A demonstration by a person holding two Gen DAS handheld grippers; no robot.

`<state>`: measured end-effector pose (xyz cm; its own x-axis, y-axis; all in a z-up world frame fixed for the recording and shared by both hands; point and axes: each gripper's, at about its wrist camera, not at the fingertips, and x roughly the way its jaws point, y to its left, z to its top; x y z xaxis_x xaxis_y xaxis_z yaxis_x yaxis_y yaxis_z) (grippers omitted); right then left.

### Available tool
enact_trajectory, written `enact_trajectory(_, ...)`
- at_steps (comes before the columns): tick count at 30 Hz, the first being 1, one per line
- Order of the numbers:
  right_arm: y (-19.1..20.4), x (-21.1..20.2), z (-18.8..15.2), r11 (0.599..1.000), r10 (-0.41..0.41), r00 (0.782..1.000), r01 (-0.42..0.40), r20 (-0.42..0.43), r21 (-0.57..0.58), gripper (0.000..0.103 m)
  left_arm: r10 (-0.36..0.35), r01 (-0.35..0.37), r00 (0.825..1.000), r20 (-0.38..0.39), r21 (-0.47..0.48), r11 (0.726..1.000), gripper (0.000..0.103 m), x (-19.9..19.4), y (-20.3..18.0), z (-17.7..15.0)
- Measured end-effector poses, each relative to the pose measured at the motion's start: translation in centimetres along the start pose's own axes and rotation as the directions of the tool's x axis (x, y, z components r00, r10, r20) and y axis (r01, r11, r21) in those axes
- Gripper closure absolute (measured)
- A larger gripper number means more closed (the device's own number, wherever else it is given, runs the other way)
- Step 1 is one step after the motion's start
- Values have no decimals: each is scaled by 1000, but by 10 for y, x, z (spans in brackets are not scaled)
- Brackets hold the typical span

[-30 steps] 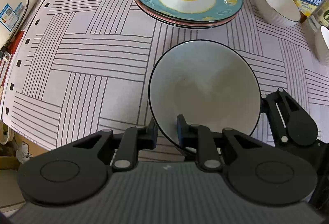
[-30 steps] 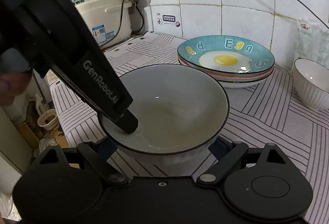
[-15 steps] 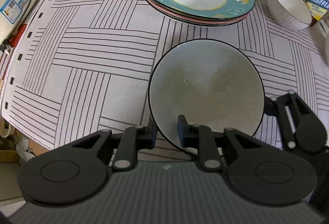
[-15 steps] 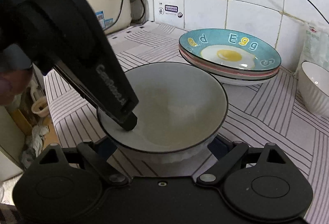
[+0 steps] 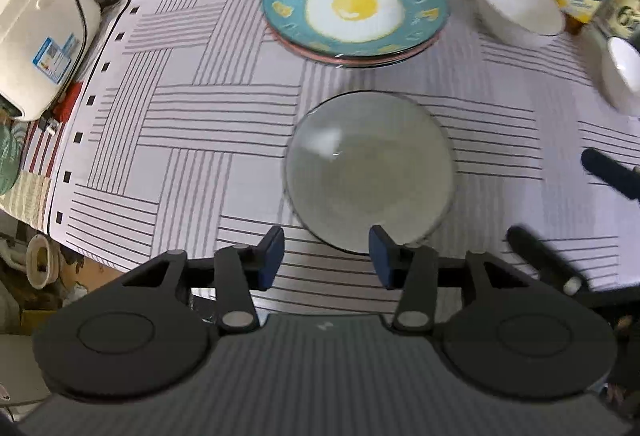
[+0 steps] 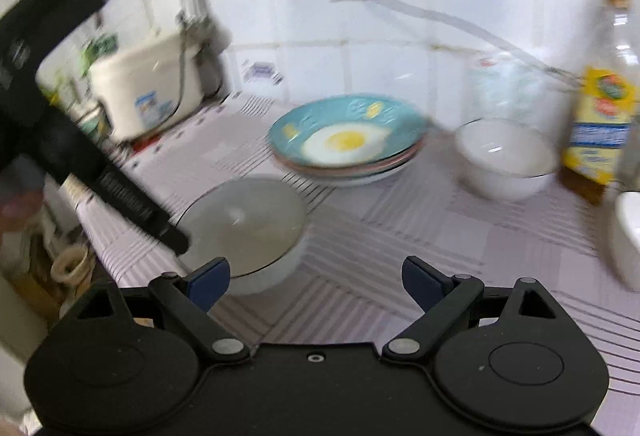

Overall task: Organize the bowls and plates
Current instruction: 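Move the left tool to the white bowl beside the bottles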

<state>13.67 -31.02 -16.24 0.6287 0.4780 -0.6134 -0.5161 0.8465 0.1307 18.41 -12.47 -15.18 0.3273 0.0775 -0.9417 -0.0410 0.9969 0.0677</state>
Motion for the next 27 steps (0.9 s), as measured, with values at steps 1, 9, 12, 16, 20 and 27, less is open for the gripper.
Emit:
enact_trajectory(1, -6, -10, 2, 1000, -13, 1000, 13, 15, 12, 8, -4, 4, 1000, 3, 6, 1000, 55, -4, -6, 0)
enact_trajectory(9, -44, -72, 10, 991, -125, 989, 120, 84, 56, 8, -46, 44, 999, 28, 70, 997, 52, -30, -54, 5)
enact_trajectory(12, -57, -87, 13, 986, -159, 982, 152, 101, 72, 8, -67, 65, 997, 28, 84, 994, 51, -33, -74, 11)
enact_trajectory(16, -79, -109, 12, 974, -196, 974, 181, 115, 133, 8, -89, 84, 995, 41, 112, 990, 49, -37, -101, 17)
enact_trajectory(20, -107, -123, 11, 949, -246, 963, 217, 107, 229, 8, -132, 123, 989, 59, 136, 983, 48, -39, -130, 26)
enact_trajectory(27, -158, -124, -1, 869, -298, 950, 228, 97, 440, 14, -191, 175, 979, 77, 178, 968, 46, -24, -189, 45)
